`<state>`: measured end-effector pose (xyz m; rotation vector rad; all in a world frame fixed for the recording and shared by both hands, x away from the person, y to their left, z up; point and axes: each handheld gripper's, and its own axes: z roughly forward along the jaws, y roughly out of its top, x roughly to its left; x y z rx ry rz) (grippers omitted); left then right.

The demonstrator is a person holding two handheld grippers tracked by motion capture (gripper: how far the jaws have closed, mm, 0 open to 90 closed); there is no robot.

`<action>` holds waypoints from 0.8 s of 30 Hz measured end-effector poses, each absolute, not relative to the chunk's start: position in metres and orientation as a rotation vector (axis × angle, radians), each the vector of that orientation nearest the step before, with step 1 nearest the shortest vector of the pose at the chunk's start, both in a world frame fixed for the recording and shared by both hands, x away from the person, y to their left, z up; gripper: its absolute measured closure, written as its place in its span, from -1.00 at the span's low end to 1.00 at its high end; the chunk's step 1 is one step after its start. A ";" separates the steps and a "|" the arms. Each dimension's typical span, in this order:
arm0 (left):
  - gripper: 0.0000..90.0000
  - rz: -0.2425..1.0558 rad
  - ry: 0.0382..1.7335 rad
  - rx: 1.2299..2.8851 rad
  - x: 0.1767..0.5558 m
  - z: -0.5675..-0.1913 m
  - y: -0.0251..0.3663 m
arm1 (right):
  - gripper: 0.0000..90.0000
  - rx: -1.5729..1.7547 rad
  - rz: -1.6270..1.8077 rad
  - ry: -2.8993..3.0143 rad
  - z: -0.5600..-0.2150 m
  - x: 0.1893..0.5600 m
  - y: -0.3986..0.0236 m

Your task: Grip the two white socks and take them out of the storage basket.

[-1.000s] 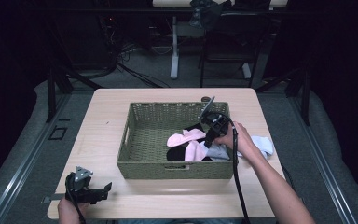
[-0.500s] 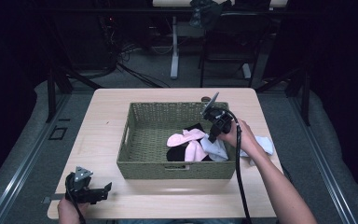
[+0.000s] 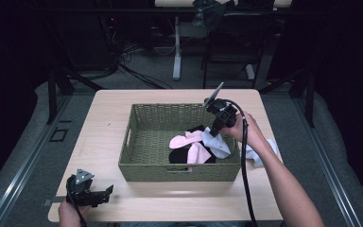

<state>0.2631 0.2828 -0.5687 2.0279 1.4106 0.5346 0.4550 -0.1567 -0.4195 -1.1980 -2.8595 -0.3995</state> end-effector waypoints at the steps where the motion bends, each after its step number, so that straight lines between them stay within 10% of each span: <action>1: -1.00 0.534 1.410 2.028 0.263 -0.569 0.283 | 0.91 -1.186 -0.403 -2.870 -0.414 0.455 -0.156; 24: -1.00 0.529 1.411 2.036 0.263 -0.569 0.283 | 0.91 -1.120 -0.519 -2.901 -0.364 0.455 -0.150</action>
